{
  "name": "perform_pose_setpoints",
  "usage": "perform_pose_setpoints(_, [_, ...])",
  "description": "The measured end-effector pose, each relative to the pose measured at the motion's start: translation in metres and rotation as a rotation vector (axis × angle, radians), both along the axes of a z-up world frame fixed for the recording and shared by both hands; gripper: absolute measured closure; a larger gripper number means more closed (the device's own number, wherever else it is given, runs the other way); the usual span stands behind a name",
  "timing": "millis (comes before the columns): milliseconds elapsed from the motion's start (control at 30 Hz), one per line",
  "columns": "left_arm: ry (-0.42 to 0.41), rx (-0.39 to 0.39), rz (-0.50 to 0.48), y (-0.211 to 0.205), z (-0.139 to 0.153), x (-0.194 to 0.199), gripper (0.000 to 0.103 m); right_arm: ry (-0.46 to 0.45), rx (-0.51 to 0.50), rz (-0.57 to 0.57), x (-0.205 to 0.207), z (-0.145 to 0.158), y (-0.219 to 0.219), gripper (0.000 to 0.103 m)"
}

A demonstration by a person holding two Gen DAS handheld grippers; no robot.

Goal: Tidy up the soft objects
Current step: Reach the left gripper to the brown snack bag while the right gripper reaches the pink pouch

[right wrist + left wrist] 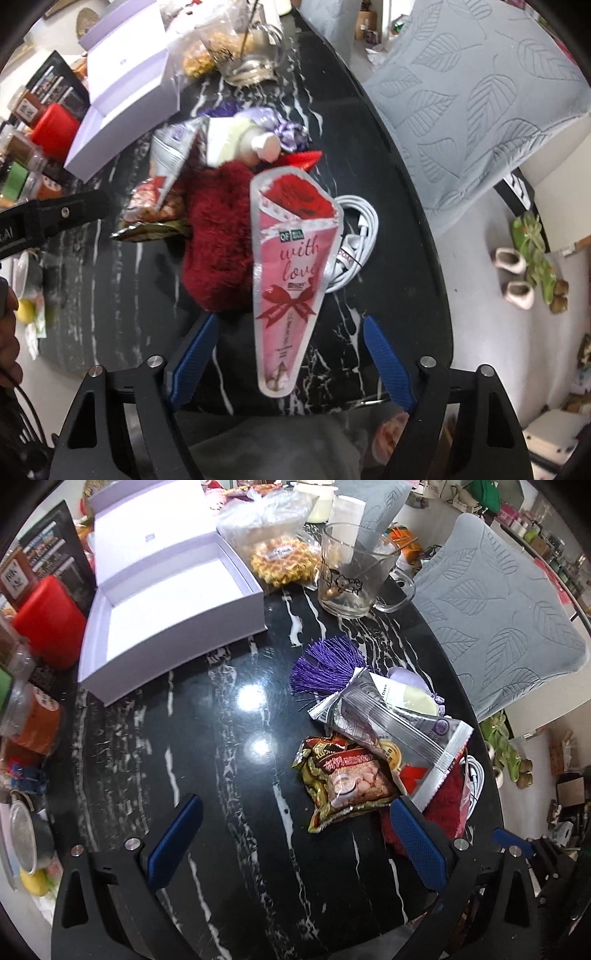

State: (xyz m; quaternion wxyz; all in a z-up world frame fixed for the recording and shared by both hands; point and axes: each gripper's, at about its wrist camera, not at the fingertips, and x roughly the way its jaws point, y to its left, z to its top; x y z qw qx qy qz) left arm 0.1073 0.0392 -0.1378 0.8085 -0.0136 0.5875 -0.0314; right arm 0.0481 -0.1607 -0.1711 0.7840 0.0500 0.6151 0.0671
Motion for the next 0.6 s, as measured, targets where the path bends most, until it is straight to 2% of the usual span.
perform_pose_setpoints(233, [0.020, -0.026, -0.040, -0.005, -0.023, 0.015, 0.000, 0.034, 0.005, -0.021, 0.002, -0.020, -0.003, 0.025])
perform_pose_setpoints(600, [0.073, -0.076, -0.063, -0.019, -0.056, 0.034, 0.000, 0.021, -0.029, -0.044, 0.008, -0.031, -0.008, 0.030])
